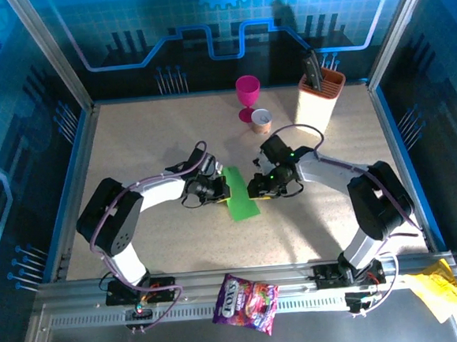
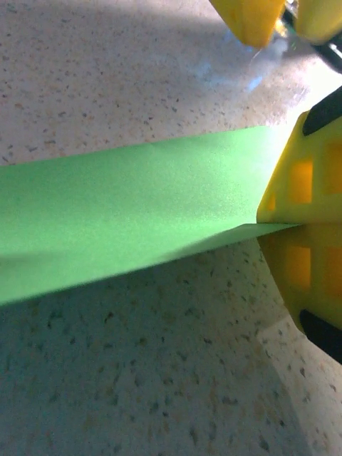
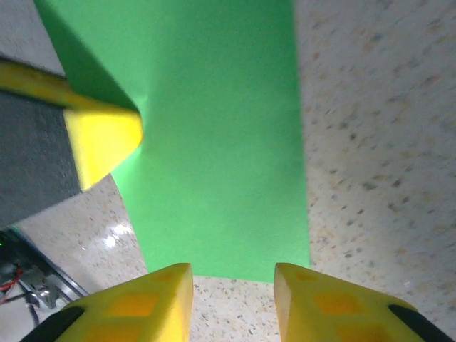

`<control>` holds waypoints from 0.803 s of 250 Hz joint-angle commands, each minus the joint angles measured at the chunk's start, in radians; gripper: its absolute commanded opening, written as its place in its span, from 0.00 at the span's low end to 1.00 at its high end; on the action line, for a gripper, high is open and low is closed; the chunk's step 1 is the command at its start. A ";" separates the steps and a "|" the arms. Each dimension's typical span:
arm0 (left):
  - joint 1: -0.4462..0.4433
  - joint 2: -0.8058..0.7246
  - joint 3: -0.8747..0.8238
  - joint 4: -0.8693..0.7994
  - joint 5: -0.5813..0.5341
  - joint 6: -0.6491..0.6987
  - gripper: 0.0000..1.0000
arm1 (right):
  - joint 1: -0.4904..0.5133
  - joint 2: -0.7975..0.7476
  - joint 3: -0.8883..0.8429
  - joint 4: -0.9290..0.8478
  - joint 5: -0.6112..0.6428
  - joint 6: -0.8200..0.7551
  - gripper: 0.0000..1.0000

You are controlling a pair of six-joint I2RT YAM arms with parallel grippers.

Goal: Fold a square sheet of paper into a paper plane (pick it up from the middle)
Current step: Third fold the triangle at the center of the table.

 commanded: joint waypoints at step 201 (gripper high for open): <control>0.053 0.098 0.075 -0.115 0.249 0.067 0.00 | 0.398 0.114 0.132 -0.125 0.378 -0.124 0.67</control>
